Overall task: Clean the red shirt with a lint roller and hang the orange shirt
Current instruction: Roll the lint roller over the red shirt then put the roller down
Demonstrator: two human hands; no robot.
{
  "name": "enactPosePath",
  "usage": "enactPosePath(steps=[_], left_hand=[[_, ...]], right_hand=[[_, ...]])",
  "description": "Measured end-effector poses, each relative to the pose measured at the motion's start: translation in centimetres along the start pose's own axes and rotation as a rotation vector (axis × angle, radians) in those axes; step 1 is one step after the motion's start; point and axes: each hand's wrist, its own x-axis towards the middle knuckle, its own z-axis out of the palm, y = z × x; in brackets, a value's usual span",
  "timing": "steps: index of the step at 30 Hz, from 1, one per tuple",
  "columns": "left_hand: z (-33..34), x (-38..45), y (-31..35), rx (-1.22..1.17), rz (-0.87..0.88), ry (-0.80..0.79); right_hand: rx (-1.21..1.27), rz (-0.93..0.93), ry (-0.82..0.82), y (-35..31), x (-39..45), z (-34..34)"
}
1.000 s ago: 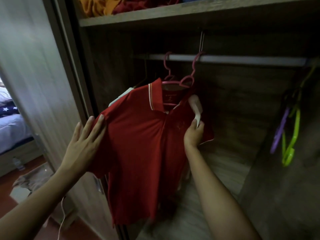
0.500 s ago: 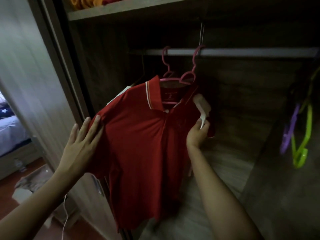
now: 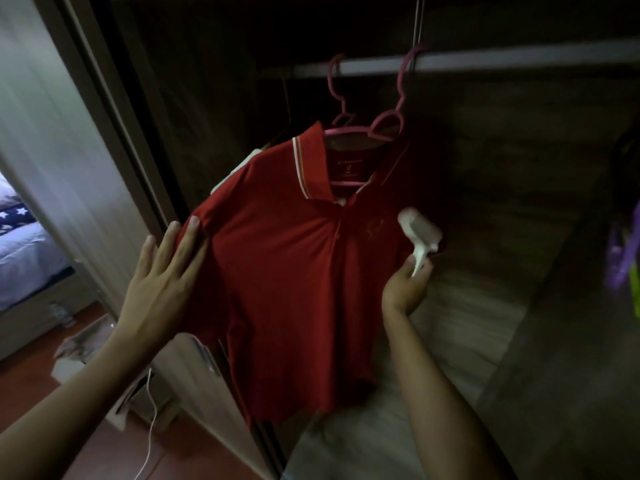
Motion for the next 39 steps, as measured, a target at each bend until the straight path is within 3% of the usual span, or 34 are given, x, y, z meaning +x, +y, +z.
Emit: enactPosePath(steps=[4,9,11,15,19,25,28,34,39], left_hand=[[0.0,-0.1,0.1,-0.016,-0.001,-0.009],[-0.1,-0.2,0.3,-0.022,-0.016,-0.039],[-0.2,-0.4,0.5,-0.018,-0.018,-0.038],[-0.2,-0.6,0.8,-0.022,-0.016,-0.041],[-0.2,-0.6,1.1,-0.028,-0.027,-0.036],[-0.2,-0.8,1.3,-0.02,-0.034,-0.027],[-0.1,-0.8,1.5,-0.012,-0.042,-0.029],[0.2,-0.7,1.5,-0.009,-0.051,-0.032],[0.3,-0.4,1.7,-0.013,-0.045,-0.031]], right_hand=[[-0.03,0.016,-0.041,-0.9,2.3,0.6],[-0.263,0.12,-0.169,6.9,0.0,-1.3],[-0.31,0.176,-0.145,9.0,-1.5,-2.5],[-0.134,-0.01,-0.059,8.1,-2.8,-2.4],[-0.123,-0.178,-0.183,7.4,-1.8,-1.0],[-0.306,0.012,-0.454,16.5,-4.0,-3.9],[-0.419,0.085,-0.475,19.6,-5.7,-6.1],[-0.135,-0.137,-0.267,12.6,-4.7,-3.1],[-0.086,-0.206,-0.318,9.5,-4.2,-0.5]])
